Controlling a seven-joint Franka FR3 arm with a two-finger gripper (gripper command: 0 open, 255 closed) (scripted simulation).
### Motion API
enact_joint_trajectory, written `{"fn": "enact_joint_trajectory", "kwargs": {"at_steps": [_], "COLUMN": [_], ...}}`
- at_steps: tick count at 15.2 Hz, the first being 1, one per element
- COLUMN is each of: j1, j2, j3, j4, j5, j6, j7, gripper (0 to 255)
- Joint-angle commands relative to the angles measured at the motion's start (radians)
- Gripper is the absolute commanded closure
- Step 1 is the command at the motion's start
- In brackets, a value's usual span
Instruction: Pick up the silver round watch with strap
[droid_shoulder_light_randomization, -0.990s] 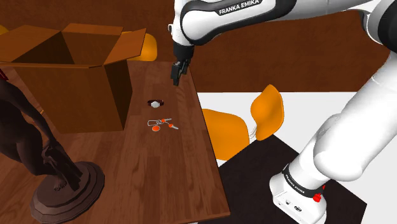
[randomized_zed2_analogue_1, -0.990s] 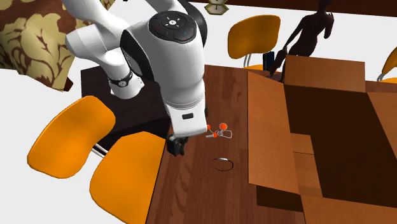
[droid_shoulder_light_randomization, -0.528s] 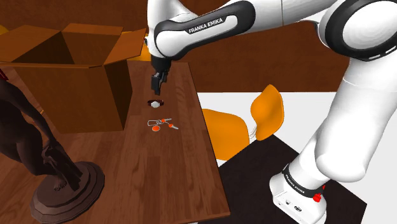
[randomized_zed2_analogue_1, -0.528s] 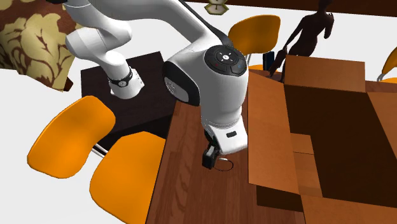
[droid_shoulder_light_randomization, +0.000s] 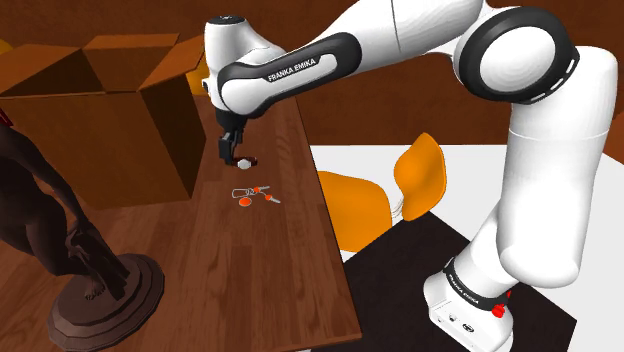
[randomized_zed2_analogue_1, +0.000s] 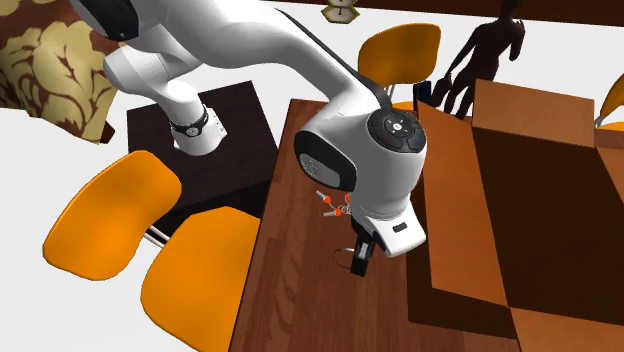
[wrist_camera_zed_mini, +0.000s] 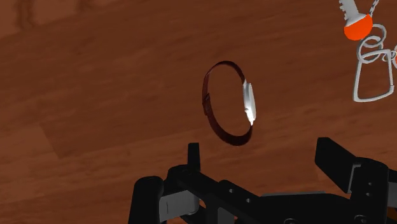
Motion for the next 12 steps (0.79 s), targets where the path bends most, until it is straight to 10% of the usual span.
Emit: {"fn": "enact_joint_trajectory", "kwargs": {"at_steps": [1,6,7,12], "j1": [0.004,0.005,0.005,0.005], "j2": [0.014,0.029,0.029,0.029], "j3": [-0.002,-0.005,-0.005,-0.005], "j4": [-0.007,-0.021,-0.021,-0.021], "j5": [-0.006,-0.012,-0.012,-0.012], "j6": [0.021,0.048,0.048,0.048], "j7": [0.006,0.011,0.011,0.011], "gripper": [0,0,255,255]}}
